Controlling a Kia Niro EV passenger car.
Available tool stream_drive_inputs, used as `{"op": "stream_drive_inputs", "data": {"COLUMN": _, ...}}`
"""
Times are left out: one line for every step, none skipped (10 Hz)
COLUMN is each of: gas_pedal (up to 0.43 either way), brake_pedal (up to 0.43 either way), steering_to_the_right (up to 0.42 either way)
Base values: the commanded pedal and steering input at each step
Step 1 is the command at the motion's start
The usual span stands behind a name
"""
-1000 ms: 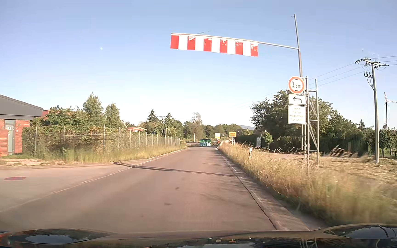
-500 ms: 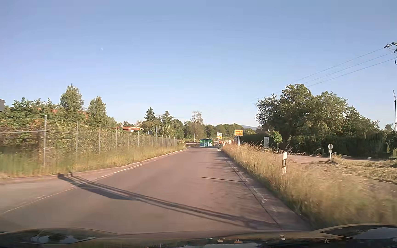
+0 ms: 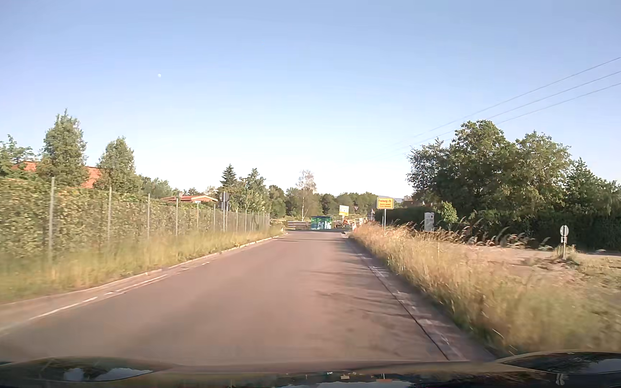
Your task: Follow the waypoints while adhering to traffic rules and regulations
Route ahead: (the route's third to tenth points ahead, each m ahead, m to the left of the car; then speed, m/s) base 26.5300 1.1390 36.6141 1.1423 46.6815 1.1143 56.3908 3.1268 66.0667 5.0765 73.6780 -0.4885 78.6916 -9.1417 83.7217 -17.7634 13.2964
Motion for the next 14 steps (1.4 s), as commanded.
{"op": "stream_drive_inputs", "data": {"gas_pedal": 0.0, "brake_pedal": 0.073, "steering_to_the_right": 0.004}}
{"op": "stream_drive_inputs", "data": {"gas_pedal": 0.0, "brake_pedal": 0.104, "steering_to_the_right": 0.004}}
{"op": "stream_drive_inputs", "data": {"gas_pedal": 0.0, "brake_pedal": 0.122, "steering_to_the_right": 0.003}}
{"op": "stream_drive_inputs", "data": {"gas_pedal": 0.0, "brake_pedal": 0.134, "steering_to_the_right": 0.0}}
{"op": "stream_drive_inputs", "data": {"gas_pedal": 0.0, "brake_pedal": 0.146, "steering_to_the_right": 0.0}}
{"op": "stream_drive_inputs", "data": {"gas_pedal": 0.0, "brake_pedal": 0.152, "steering_to_the_right": 0.0}}
{"op": "stream_drive_inputs", "data": {"gas_pedal": 0.0, "brake_pedal": 0.159, "steering_to_the_right": 0.0}}
{"op": "stream_drive_inputs", "data": {"gas_pedal": 0.0, "brake_pedal": 0.165, "steering_to_the_right": 0.0}}
{"op": "stream_drive_inputs", "data": {"gas_pedal": 0.0, "brake_pedal": 0.165, "steering_to_the_right": 0.001}}
{"op": "stream_drive_inputs", "data": {"gas_pedal": 0.0, "brake_pedal": 0.165, "steering_to_the_right": 0.004}}
{"op": "stream_drive_inputs", "data": {"gas_pedal": 0.0, "brake_pedal": 0.165, "steering_to_the_right": 0.005}}
{"op": "stream_drive_inputs", "data": {"gas_pedal": 0.0, "brake_pedal": 0.165, "steering_to_the_right": 0.005}}
{"op": "stream_drive_inputs", "data": {"gas_pedal": 0.0, "brake_pedal": 0.165, "steering_to_the_right": 0.006}}
{"op": "stream_drive_inputs", "data": {"gas_pedal": 0.0, "brake_pedal": 0.165, "steering_to_the_right": 0.006}}
